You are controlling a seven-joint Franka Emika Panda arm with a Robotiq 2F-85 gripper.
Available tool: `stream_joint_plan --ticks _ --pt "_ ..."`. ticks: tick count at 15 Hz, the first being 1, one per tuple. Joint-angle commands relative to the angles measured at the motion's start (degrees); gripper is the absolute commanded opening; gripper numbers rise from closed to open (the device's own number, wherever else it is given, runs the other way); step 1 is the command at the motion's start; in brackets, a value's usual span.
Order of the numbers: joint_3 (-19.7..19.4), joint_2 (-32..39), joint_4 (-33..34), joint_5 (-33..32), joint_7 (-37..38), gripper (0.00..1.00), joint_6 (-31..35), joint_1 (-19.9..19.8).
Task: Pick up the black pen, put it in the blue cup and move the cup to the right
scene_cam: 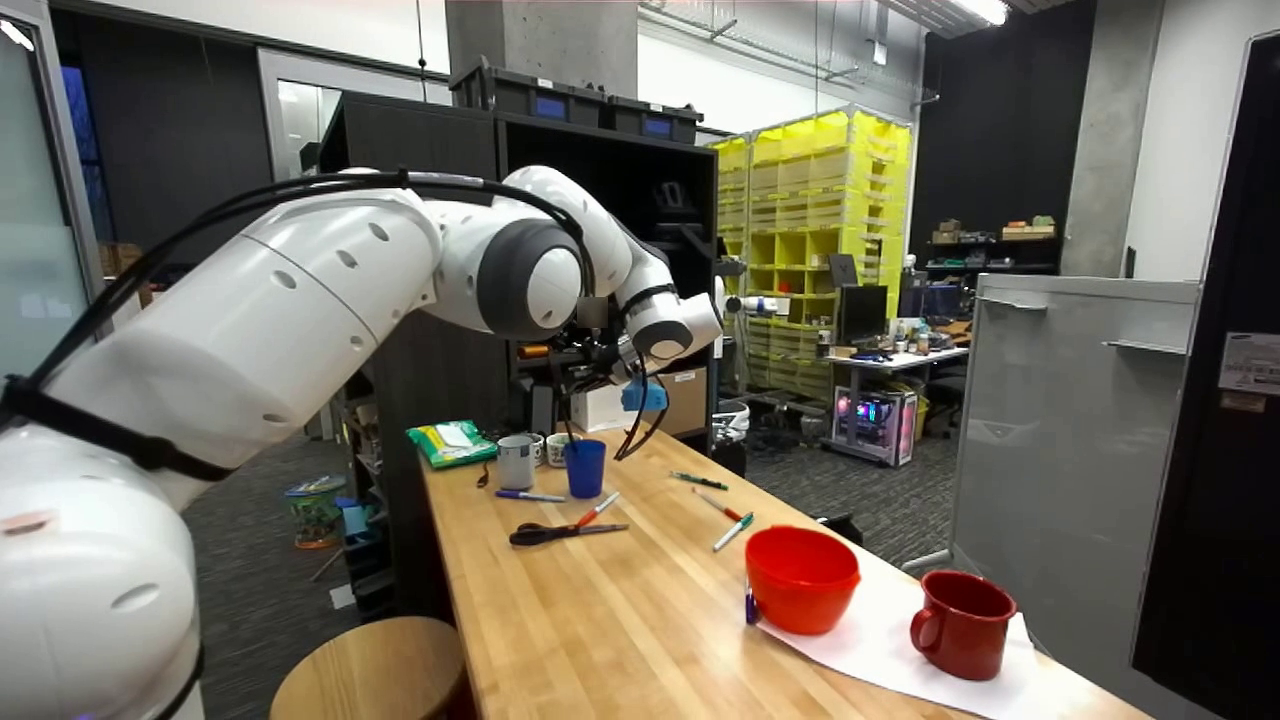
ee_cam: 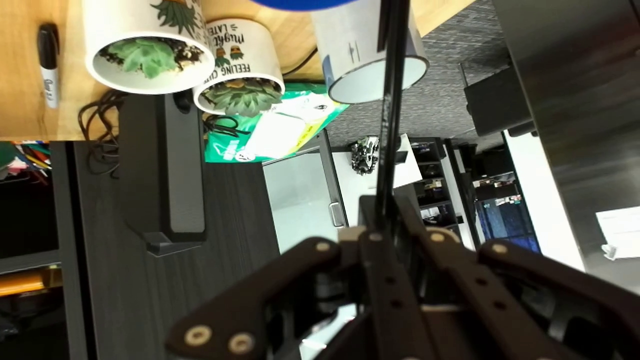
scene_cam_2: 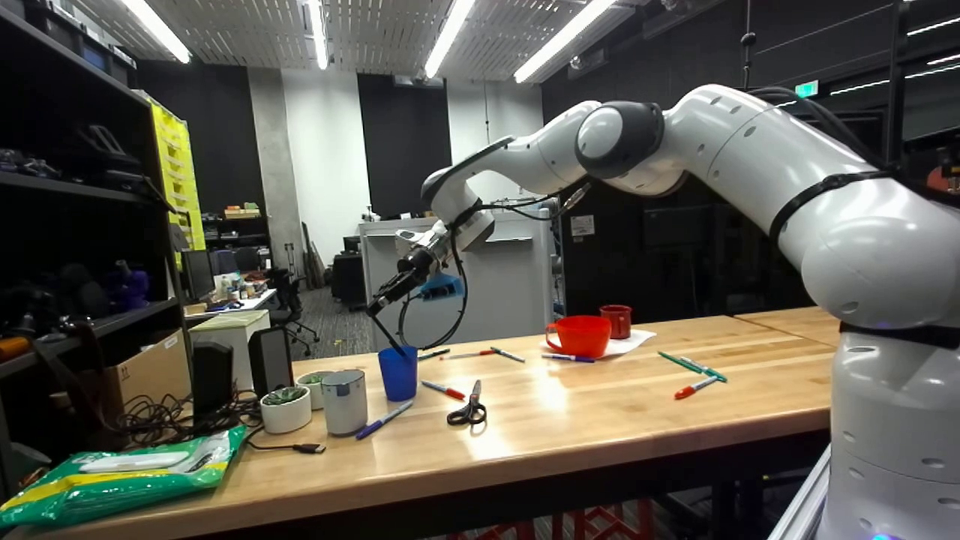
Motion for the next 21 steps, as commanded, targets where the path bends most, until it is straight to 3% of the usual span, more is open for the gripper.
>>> stream_joint_plan --ticks 1,21 --pt "-0.7 2.0 2.8 0.8 -1.0 0.02 -1.7 0.7" --pt "-0.4 8.4 8.4 0.7 -0.2 0.02 -5.5 0.7"
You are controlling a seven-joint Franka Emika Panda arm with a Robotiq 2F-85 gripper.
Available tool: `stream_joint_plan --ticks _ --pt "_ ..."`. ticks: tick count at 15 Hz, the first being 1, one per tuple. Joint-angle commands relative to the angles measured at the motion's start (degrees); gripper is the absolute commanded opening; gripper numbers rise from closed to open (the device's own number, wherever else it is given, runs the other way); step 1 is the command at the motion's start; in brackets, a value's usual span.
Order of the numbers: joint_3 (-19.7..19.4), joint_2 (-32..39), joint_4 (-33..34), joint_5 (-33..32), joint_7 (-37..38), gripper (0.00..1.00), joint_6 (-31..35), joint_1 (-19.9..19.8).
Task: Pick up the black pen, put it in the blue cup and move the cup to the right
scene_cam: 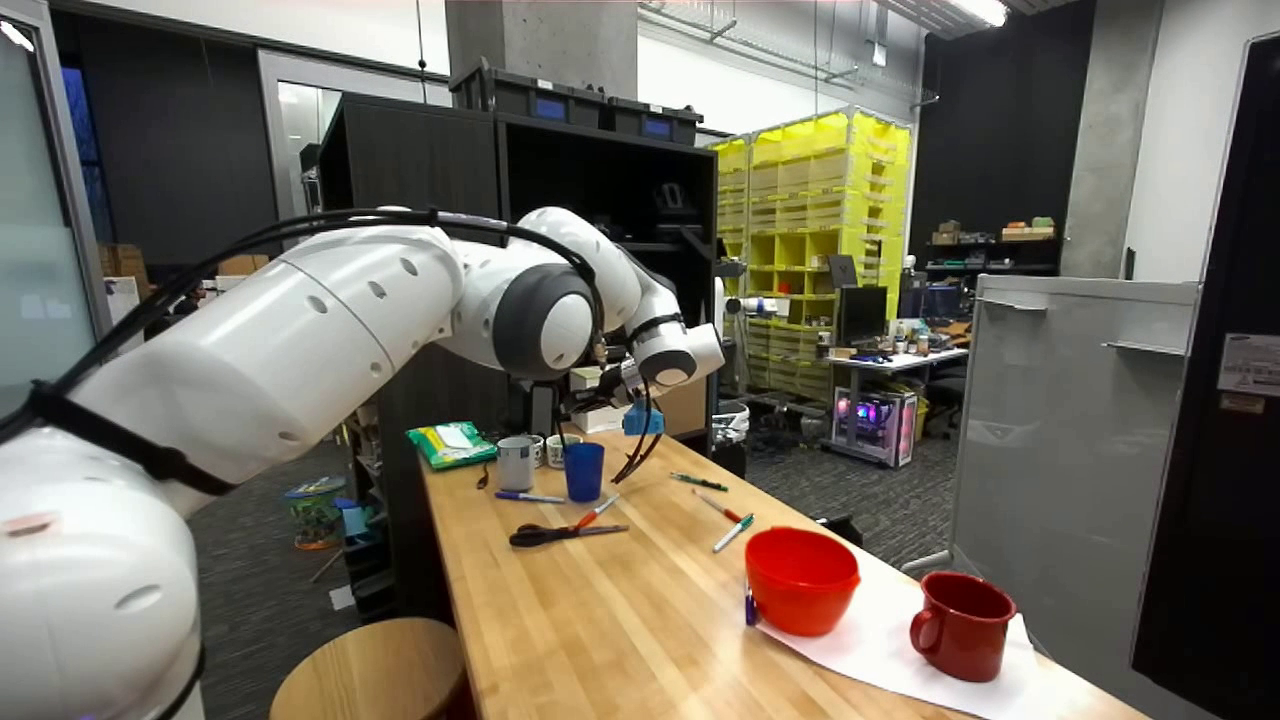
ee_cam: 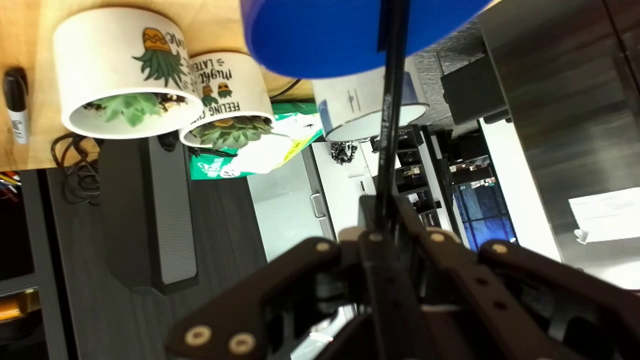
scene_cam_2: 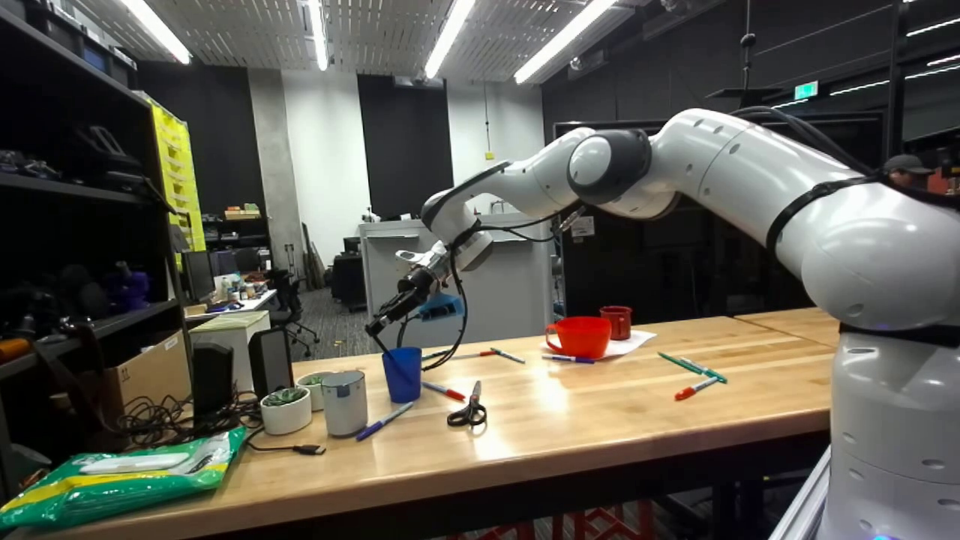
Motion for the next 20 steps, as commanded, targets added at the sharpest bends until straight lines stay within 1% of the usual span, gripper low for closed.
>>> stream_joint_plan --ticks 1,18,19,20 --pt "-0.3 2.1 3.5 0.7 0.5 0.02 -2.1 0.5" --pt "-0.7 4.6 5.8 0.5 1.3 0.02 -2.5 -0.3" --pt "-0.7 4.7 6.1 0.4 1.4 0.34 -2.5 -0.2" --pt "-0.7 4.8 6.2 0.3 1.5 0.34 -2.6 -0.2"
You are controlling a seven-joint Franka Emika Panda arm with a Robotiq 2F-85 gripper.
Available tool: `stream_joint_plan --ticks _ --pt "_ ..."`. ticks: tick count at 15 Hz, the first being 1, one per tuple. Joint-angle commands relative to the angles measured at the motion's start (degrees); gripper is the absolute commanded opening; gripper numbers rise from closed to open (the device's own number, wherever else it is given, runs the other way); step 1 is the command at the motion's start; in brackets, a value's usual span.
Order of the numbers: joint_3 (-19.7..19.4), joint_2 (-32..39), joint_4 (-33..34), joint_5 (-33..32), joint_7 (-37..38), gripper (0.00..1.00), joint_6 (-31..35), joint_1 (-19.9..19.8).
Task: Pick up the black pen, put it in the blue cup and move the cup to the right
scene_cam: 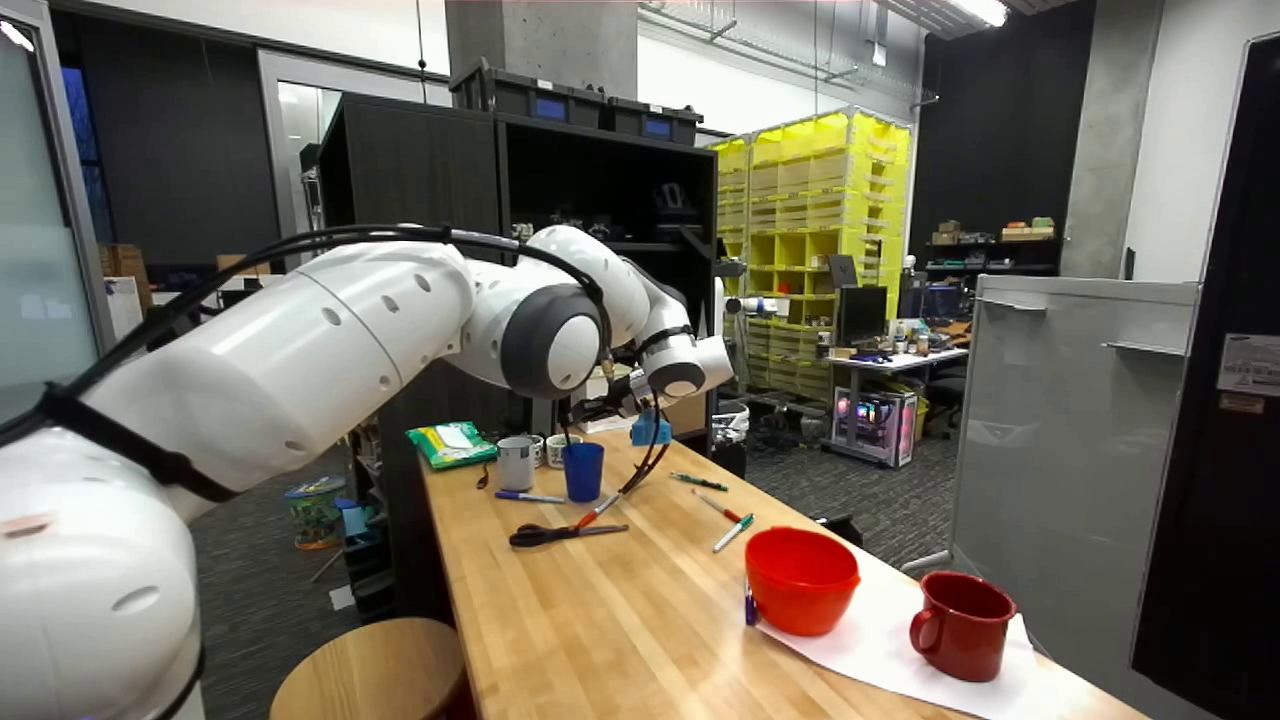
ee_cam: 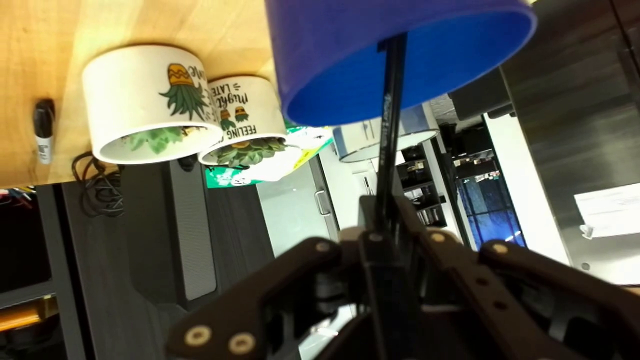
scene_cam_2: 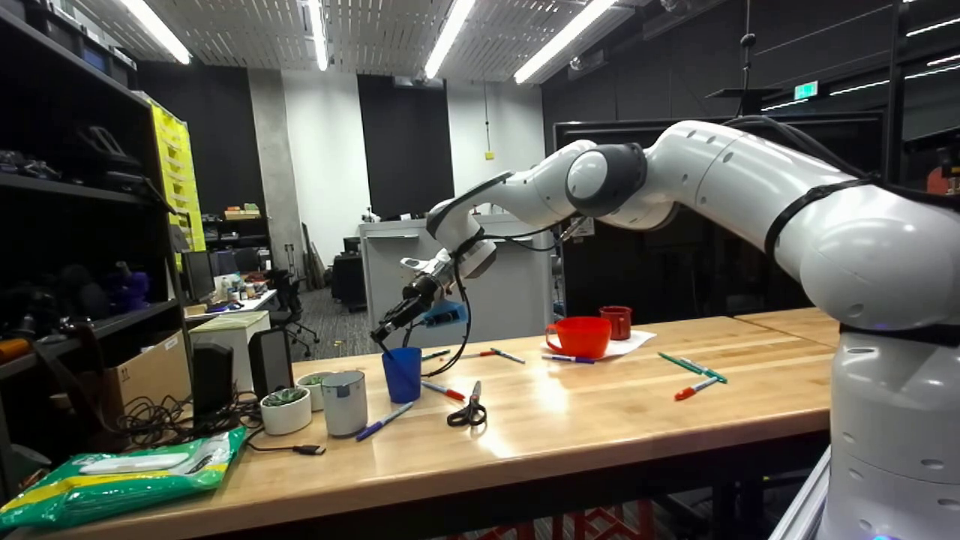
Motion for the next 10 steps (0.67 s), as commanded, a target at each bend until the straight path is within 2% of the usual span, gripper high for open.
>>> stream_joint_plan --ticks 1,10 --pt "-0.4 1.5 3.0 0.2 1.3 0.37 -1.7 0.5" --pt "-0.6 0.8 3.4 -0.5 1.0 0.98 -1.4 1.3"
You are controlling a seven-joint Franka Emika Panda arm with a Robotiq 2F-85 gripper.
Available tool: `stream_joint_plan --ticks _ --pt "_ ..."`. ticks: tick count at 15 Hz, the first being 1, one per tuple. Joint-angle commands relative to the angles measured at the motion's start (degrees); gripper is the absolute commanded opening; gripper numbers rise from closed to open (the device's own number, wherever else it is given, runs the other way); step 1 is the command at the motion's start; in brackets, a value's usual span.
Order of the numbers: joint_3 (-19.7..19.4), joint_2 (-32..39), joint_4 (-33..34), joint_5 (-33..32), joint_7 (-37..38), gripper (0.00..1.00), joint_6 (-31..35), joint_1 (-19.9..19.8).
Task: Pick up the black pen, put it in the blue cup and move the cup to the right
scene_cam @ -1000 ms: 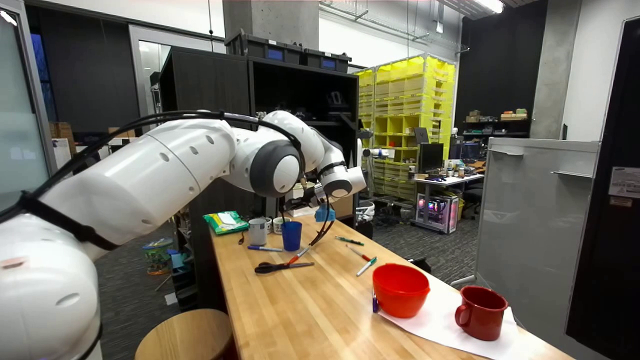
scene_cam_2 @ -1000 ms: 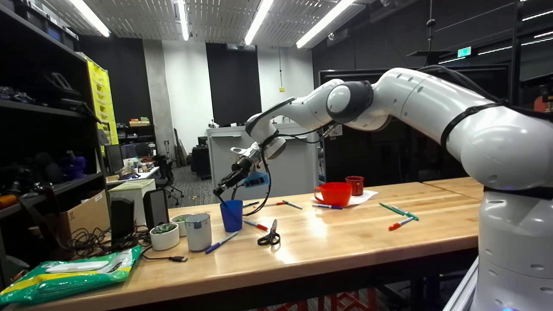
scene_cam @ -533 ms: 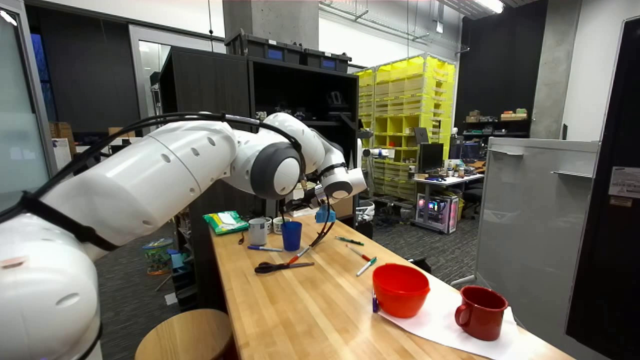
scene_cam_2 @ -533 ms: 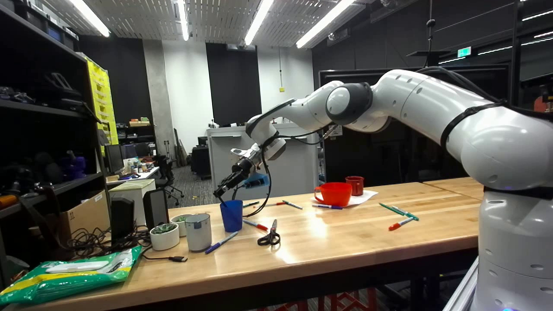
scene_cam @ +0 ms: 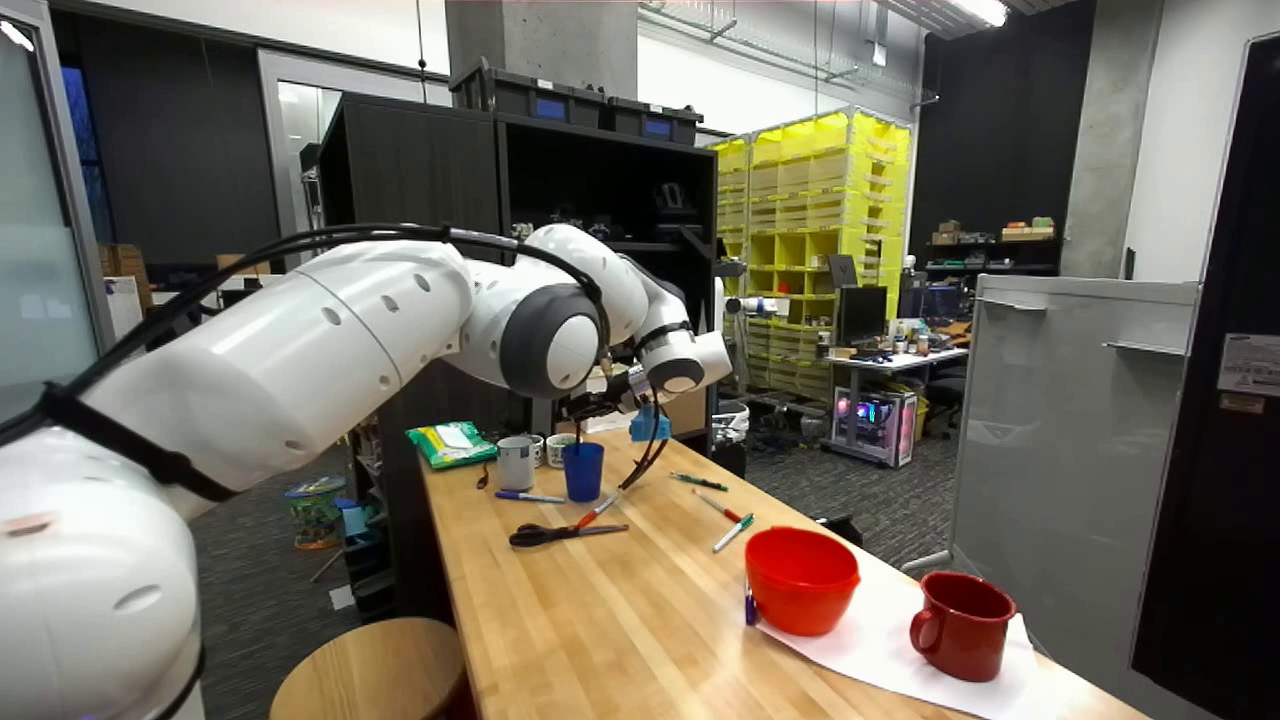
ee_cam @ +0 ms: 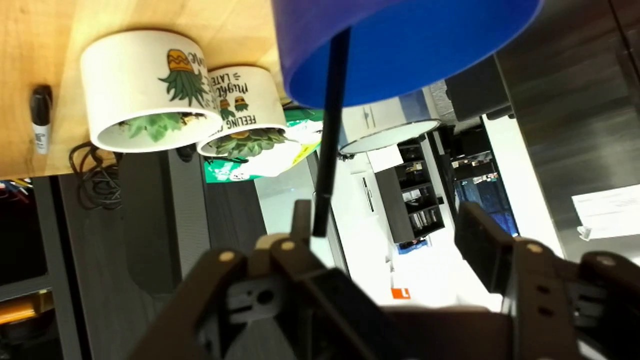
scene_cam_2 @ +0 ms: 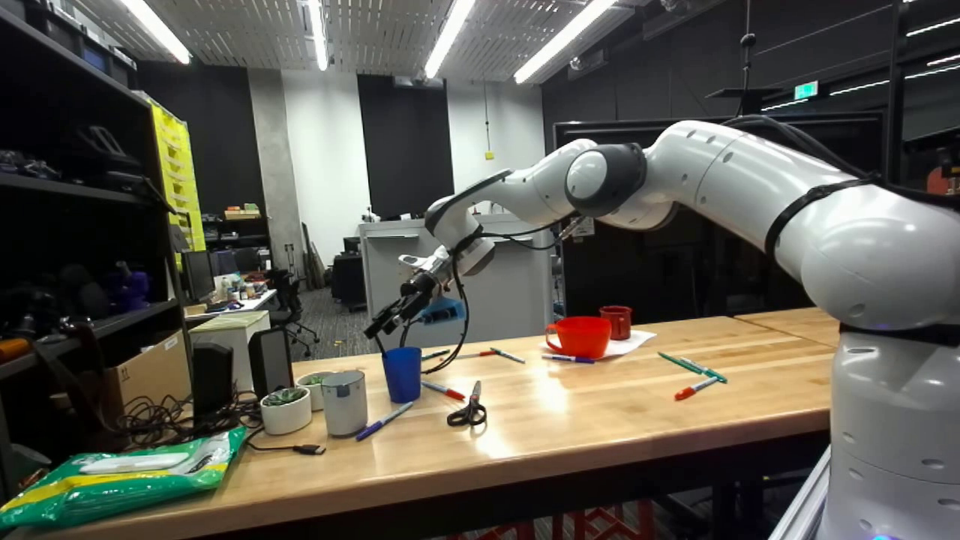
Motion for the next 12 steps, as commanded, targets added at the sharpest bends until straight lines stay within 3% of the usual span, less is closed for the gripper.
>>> stream_joint_plan --ticks 1,12 --pt "-0.8 0.4 2.2 -0.8 0.8 1.00 -0.6 1.2" --pt "-2.1 -5.3 1.0 -14.4 -1.3 1.00 5.7 5.6"
